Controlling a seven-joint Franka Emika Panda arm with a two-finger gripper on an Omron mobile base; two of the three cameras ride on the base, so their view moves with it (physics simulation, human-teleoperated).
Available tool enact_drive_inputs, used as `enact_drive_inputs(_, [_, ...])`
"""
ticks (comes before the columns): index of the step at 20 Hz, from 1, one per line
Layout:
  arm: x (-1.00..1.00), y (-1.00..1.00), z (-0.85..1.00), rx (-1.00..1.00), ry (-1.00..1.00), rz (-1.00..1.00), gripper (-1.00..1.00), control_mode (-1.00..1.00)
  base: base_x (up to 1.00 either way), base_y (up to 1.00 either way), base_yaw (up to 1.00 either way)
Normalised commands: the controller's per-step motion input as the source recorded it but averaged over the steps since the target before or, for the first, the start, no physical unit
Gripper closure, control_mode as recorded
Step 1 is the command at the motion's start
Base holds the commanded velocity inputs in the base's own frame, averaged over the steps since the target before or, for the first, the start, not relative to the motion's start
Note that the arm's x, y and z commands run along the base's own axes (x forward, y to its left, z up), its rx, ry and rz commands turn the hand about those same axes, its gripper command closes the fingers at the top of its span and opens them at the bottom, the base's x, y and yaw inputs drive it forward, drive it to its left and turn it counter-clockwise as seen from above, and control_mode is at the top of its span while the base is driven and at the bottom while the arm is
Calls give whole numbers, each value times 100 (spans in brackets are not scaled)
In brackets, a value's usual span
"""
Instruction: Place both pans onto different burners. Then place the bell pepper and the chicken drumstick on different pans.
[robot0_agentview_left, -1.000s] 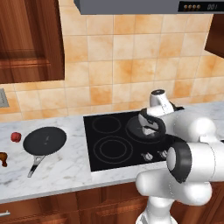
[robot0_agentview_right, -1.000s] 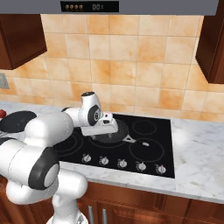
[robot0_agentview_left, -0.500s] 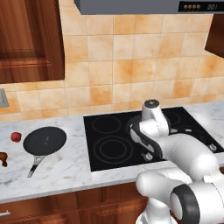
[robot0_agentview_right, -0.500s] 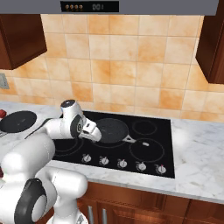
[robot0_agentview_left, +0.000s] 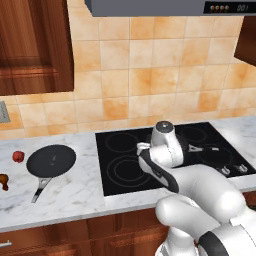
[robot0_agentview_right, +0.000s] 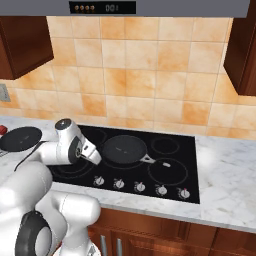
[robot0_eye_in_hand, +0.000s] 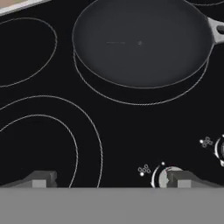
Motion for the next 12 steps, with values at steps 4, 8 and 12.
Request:
enact_drive_inputs(4, [35,51,34,3,13,0,-100,-100,0,0,0])
enact_drive_inputs(8, [4,58,9,0,26,1,-100,-100,0,0,0])
enact_drive_inputs(12, [-3,56,11,0,25,1,-100,-100,0,0,0])
